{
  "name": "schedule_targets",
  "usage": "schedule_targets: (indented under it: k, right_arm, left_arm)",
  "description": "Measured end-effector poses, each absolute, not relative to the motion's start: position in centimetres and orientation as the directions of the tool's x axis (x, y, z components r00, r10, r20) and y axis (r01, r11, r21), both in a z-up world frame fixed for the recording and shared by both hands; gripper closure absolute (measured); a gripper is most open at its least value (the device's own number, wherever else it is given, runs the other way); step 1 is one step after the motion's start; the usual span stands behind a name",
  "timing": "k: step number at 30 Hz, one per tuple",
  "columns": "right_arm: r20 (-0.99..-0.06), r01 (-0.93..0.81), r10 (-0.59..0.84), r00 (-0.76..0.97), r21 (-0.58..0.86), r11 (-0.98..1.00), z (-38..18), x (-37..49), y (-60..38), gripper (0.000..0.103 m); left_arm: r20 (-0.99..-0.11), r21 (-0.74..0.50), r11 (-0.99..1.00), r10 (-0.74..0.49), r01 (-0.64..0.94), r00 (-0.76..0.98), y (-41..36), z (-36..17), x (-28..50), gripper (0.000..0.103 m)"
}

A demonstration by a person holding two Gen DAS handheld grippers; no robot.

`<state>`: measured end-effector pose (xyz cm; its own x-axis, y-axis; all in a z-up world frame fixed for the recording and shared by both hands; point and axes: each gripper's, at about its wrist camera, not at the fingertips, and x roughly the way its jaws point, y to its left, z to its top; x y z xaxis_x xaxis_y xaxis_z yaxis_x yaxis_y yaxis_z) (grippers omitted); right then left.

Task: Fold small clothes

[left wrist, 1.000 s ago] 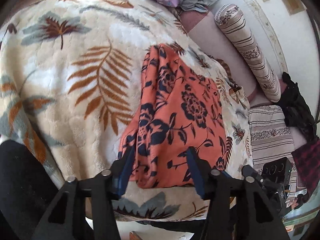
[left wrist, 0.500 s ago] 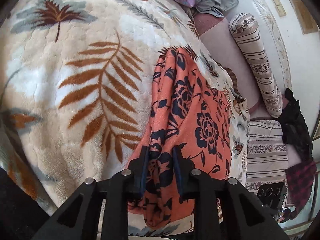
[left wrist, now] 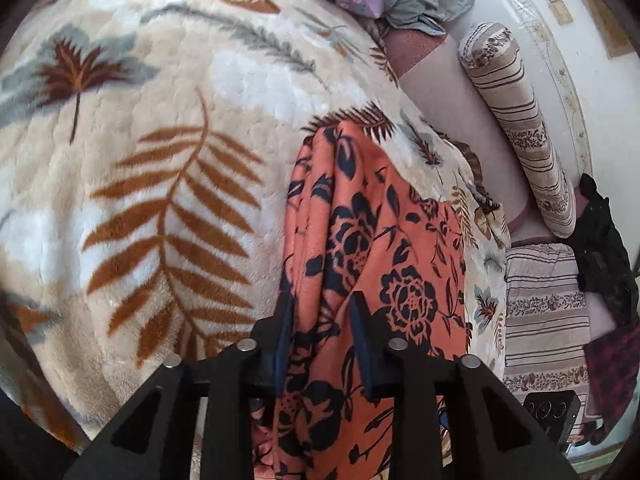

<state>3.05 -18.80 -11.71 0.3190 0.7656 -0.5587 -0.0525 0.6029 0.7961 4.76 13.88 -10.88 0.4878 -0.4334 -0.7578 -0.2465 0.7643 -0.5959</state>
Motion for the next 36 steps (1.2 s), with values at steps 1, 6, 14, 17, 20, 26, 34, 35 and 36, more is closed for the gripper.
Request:
schedule_targets:
  k: [1, 6, 14, 17, 20, 26, 34, 35, 36]
  right_arm:
    - [-0.558, -0.049, 0.766, 0.320, 0.797, 0.602, -11.8, 3.2, -18.8, 0.013]
    - [-0.552, -0.051, 0.770, 0.321, 0.801, 0.596, -12.0, 3.3, -18.0, 0.013]
    - [-0.532, -0.032, 0.781, 0.328, 0.820, 0.572, -12.4, 3.2, -19.0, 0.013]
    - [-0.538, -0.034, 0.774, 0.333, 0.814, 0.580, -12.2, 3.0, -18.7, 0.013]
    - [-0.532, -0.048, 0.781, 0.326, 0.816, 0.576, -11.8, 2.8, -18.1, 0.013]
    - [-0.535, -0.070, 0.781, 0.324, 0.809, 0.583, -11.2, 2.2, -17.5, 0.013]
    - [-0.540, -0.047, 0.767, 0.347, 0.807, 0.589, -11.1, 1.7, -19.4, 0.013]
    - [-0.536, -0.046, 0.767, 0.353, 0.809, 0.587, -11.0, 1.7, -19.6, 0.013]
    - [-0.533, -0.045, 0.767, 0.357, 0.810, 0.584, -11.0, 1.8, -19.7, 0.013]
  left_arm:
    - [-0.763, -0.586, 0.771, -0.422, -0.249, 0.490, 13.8, -10.5, 5.3, 0.018]
    - [-0.820, -0.513, 0.826, -0.393, -0.233, 0.415, 12.8, -12.7, 7.8, 0.080]
    - [-0.782, -0.566, 0.752, -0.359, -0.337, 0.510, 14.3, -11.3, 3.3, 0.024]
    - [-0.762, -0.549, 0.789, -0.338, -0.275, 0.552, 13.2, -9.4, 1.6, 0.024]
    - [-0.748, -0.517, 0.832, -0.323, -0.203, 0.580, 12.2, -7.5, 0.2, 0.024]
    - [-0.794, -0.481, 0.867, -0.369, -0.127, 0.484, 10.0, -9.9, -0.8, 0.010]
    - [-0.770, -0.469, 0.876, -0.344, -0.111, 0.538, 10.5, -8.0, -2.3, 0.016]
    - [-0.752, -0.473, 0.875, -0.338, -0.105, 0.566, 10.6, -7.7, -2.5, 0.013]
    - [-0.751, -0.462, 0.881, -0.327, -0.102, 0.574, 10.5, -7.8, -2.7, 0.013]
